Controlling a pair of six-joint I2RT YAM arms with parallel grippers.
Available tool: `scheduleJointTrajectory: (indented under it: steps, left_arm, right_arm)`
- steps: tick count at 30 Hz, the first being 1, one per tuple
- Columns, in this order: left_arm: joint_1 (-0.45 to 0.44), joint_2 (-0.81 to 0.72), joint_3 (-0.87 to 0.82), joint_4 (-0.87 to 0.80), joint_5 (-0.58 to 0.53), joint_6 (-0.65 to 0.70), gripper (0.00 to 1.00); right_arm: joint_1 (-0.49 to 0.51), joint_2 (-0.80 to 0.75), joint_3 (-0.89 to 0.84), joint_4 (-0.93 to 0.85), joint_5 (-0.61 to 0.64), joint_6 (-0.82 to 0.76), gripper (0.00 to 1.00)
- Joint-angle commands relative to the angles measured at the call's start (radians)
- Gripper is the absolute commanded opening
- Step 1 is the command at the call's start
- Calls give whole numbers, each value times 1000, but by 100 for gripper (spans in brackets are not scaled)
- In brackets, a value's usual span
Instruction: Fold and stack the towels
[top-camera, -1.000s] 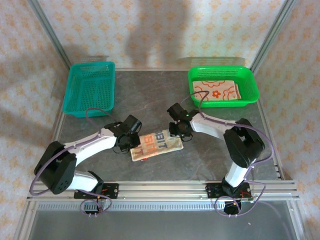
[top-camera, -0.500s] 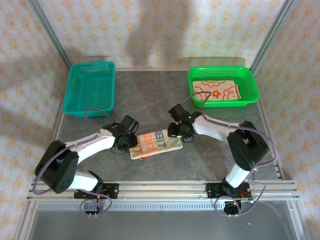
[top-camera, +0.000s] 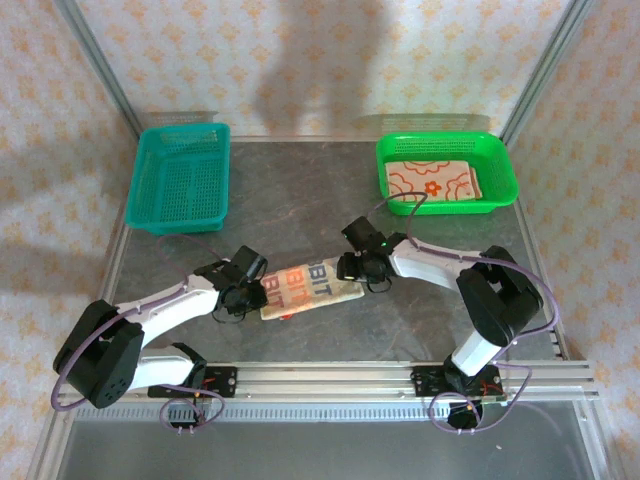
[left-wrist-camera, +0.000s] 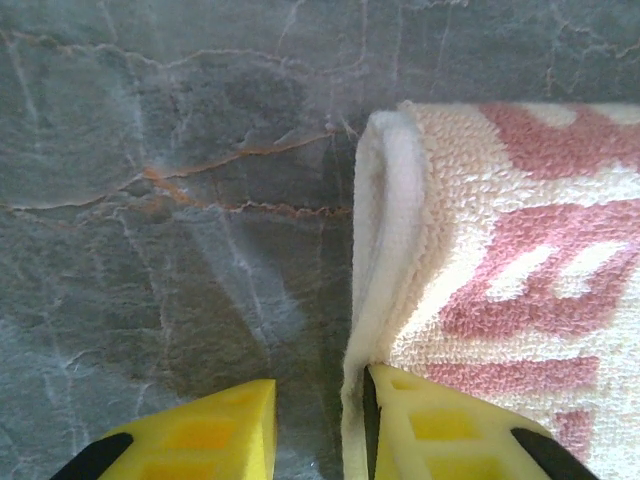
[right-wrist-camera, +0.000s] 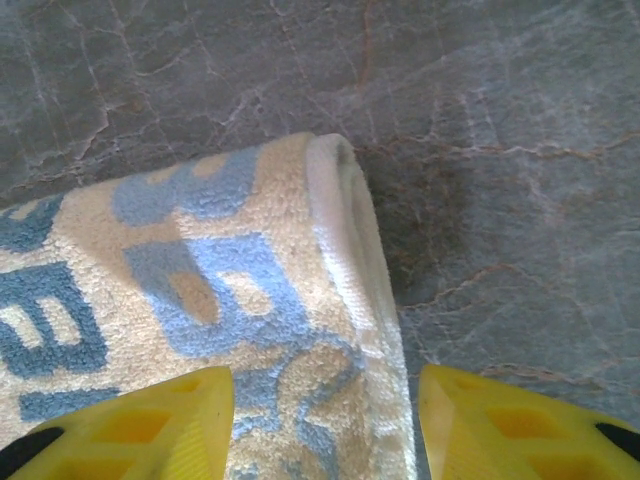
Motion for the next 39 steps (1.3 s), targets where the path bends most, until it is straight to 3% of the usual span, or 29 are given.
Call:
scheduleJointTrajectory:
  steps: [1, 20, 23, 30, 33, 35, 39]
  left_arm:
    - [4, 35, -26, 62, 24, -19, 27]
    - [-7, 62, -38, 104, 40, -35, 27]
    - [-8, 57, -40, 99, 40, -35, 27]
    - [-8, 13, -25, 55, 20, -25, 27]
    - [-7, -20, 12, 8, 4, -15, 27]
    - [-7, -49, 48, -37, -21, -3, 30]
    - [2, -122, 124, -122, -74, 19, 50]
  right_arm:
    - [11, 31, 9, 9, 8, 12, 51]
    - [99, 94, 20, 4, 48, 64, 44]
    - [99, 116, 8, 5, 63, 64, 35]
    - [97, 118, -18, -10, 115, 37, 0]
    - [92, 77, -4, -46, 145, 26, 0]
    - [88, 41, 25, -92, 178, 14, 0]
    - [76, 1, 150, -252, 286, -21, 0]
